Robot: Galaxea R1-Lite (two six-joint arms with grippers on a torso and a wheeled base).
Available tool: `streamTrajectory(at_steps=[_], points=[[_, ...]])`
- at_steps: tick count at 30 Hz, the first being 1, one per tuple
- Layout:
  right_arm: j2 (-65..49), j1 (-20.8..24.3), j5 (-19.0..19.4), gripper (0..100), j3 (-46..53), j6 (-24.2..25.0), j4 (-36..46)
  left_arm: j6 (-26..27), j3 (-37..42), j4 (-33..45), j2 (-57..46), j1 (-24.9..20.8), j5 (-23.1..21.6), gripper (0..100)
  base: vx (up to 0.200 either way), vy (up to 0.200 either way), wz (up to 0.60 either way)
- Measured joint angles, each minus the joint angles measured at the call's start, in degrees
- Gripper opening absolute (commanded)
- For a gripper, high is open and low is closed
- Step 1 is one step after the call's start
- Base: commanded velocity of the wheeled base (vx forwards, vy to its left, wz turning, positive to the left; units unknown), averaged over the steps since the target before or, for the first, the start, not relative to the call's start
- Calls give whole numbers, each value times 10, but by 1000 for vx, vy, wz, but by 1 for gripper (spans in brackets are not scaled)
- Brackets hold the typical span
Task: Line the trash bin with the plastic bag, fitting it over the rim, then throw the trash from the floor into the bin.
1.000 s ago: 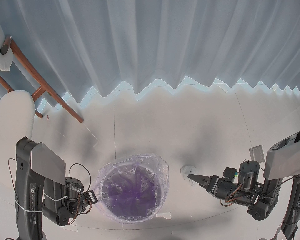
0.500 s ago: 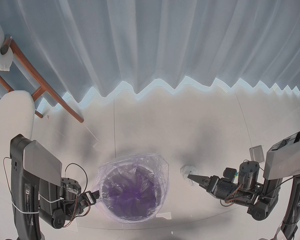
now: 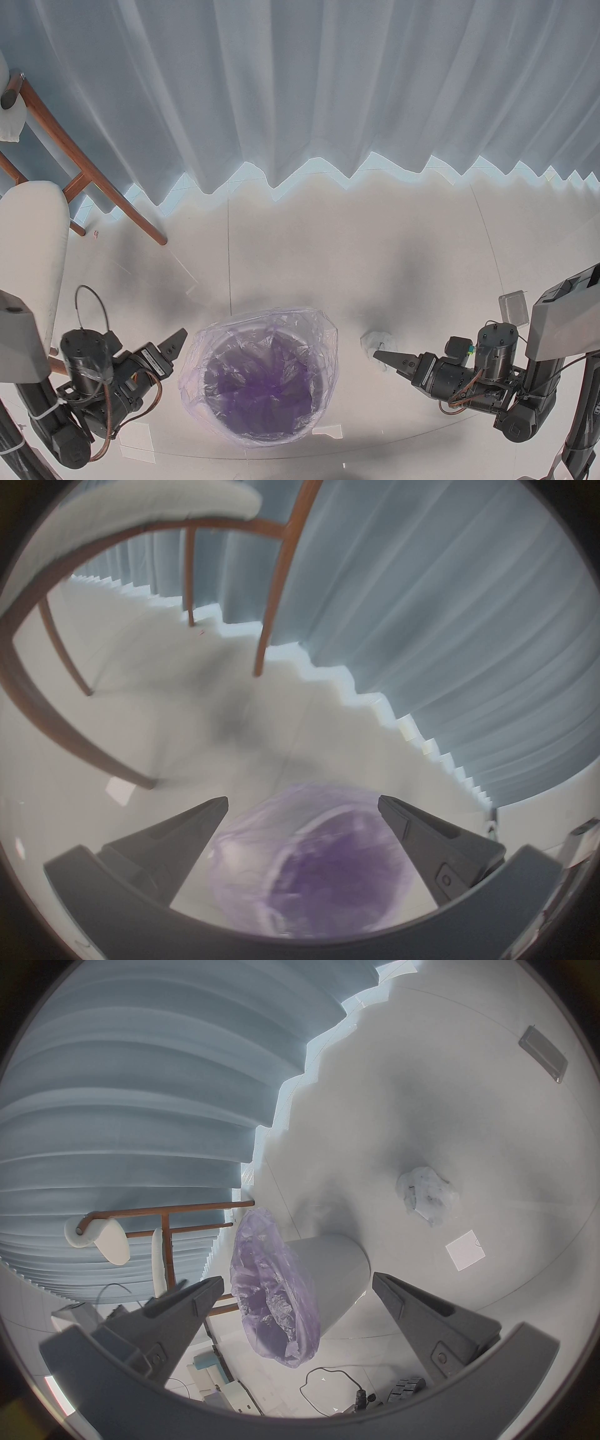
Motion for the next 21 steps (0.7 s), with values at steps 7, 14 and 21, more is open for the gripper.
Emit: streamTrajectory(at_steps=[7, 14, 21], points=[[-17, 16, -3, 100, 1, 24, 0, 2, -40, 6, -184, -58, -61, 100, 0, 0, 0], [-105, 41, -29, 100, 1, 42, 0, 15, -123, 24, -369, -99, -163, 100, 0, 0, 0], [-193, 69, -44, 100, 15, 39, 3, 20, -225, 29, -440, -112, -206, 100, 0, 0, 0]])
